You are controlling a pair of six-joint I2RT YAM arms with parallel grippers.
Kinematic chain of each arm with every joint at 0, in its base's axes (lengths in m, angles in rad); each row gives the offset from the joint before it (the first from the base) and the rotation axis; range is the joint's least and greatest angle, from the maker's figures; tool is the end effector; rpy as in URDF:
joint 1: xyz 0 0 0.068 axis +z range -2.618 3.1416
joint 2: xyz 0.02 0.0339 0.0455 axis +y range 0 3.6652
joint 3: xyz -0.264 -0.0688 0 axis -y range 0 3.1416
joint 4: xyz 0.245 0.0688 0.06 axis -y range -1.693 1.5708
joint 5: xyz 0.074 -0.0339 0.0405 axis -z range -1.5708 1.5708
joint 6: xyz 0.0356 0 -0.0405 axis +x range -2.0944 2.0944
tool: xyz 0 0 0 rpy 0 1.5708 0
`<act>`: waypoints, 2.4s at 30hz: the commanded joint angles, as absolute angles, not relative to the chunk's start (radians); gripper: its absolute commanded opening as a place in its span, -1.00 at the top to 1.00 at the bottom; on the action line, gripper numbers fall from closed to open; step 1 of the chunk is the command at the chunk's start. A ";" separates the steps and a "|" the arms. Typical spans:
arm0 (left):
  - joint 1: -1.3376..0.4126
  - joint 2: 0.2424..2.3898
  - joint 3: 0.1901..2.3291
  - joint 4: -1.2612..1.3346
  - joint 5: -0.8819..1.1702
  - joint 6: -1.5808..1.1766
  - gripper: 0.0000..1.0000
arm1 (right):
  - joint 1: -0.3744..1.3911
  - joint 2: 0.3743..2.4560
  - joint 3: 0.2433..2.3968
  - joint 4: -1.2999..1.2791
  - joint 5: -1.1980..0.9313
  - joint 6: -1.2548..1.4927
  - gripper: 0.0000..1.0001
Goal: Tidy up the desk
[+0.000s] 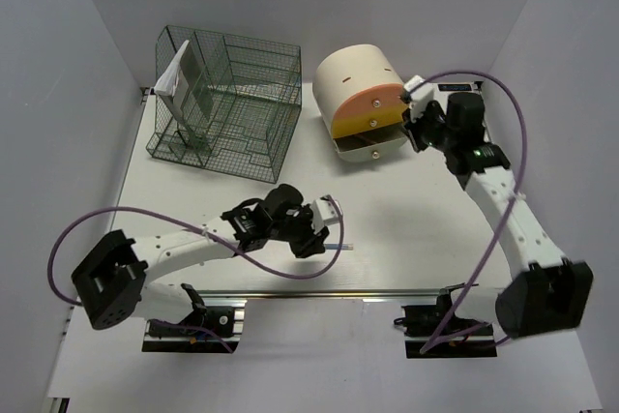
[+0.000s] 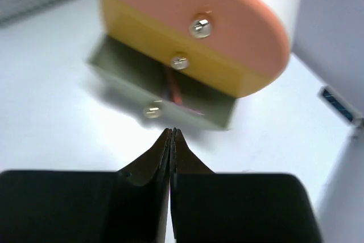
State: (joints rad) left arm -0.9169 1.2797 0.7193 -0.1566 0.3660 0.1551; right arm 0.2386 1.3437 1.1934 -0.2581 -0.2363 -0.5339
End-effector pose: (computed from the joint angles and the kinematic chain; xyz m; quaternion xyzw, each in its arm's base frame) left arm 0.1508 -0.2177 0.2165 0.5219 0.7311 -0.3051 0.3164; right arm 0.3007 0.0817 0.3502 -0.3726 0.7445 0.0172 0.5538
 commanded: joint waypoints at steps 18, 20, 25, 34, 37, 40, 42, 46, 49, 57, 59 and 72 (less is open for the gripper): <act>-1.106 1.762 1.041 -0.270 0.034 0.158 -0.28 | -0.063 1.049 0.825 -0.115 -1.002 -0.138 -0.28; -1.106 1.792 1.057 -0.270 0.025 0.155 -0.23 | -0.078 1.028 0.808 -0.106 -1.023 -0.138 -0.28; -1.097 1.833 1.086 -0.290 0.061 0.160 -0.06 | -0.109 1.000 0.793 -0.095 -1.072 -0.127 -0.28; -1.086 1.832 1.072 -0.341 0.060 0.170 0.75 | -0.164 0.980 0.788 -0.094 -1.141 -0.117 -0.28; -1.077 1.797 1.091 -0.338 0.016 0.164 0.86 | -0.178 0.970 0.787 -0.092 -1.131 -0.114 -0.28; -1.057 1.767 1.153 -0.318 -0.041 0.182 0.99 | -0.190 0.950 0.785 -0.087 -1.079 -0.109 -0.03; -1.031 1.769 1.240 -0.319 -0.051 0.211 1.00 | -0.196 0.940 0.784 -0.086 -1.048 -0.100 0.45; -0.968 1.821 1.417 -0.353 -0.048 0.265 1.00 | -0.210 0.920 0.782 -0.087 -0.994 -0.107 1.00; -0.915 1.890 1.572 -0.379 -0.015 0.290 1.00 | -0.216 0.896 0.772 -0.077 -0.960 -0.109 1.00; -0.835 2.072 1.880 -0.342 0.061 0.391 1.00 | -0.218 0.862 0.753 -0.048 -0.939 -0.098 1.00; -0.825 2.094 1.919 -0.292 0.071 0.425 1.00 | -0.218 0.864 0.749 -0.043 -0.939 -0.097 1.00; -0.795 2.198 1.959 -0.118 0.074 0.535 1.00 | -0.218 0.864 0.732 -0.020 -0.999 -0.101 1.00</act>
State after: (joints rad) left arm -0.8055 2.2021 1.9171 -0.1734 0.0731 0.4980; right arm -0.2142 0.8722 0.7357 -0.0700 -0.9565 -0.1066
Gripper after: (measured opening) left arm 0.213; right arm 0.017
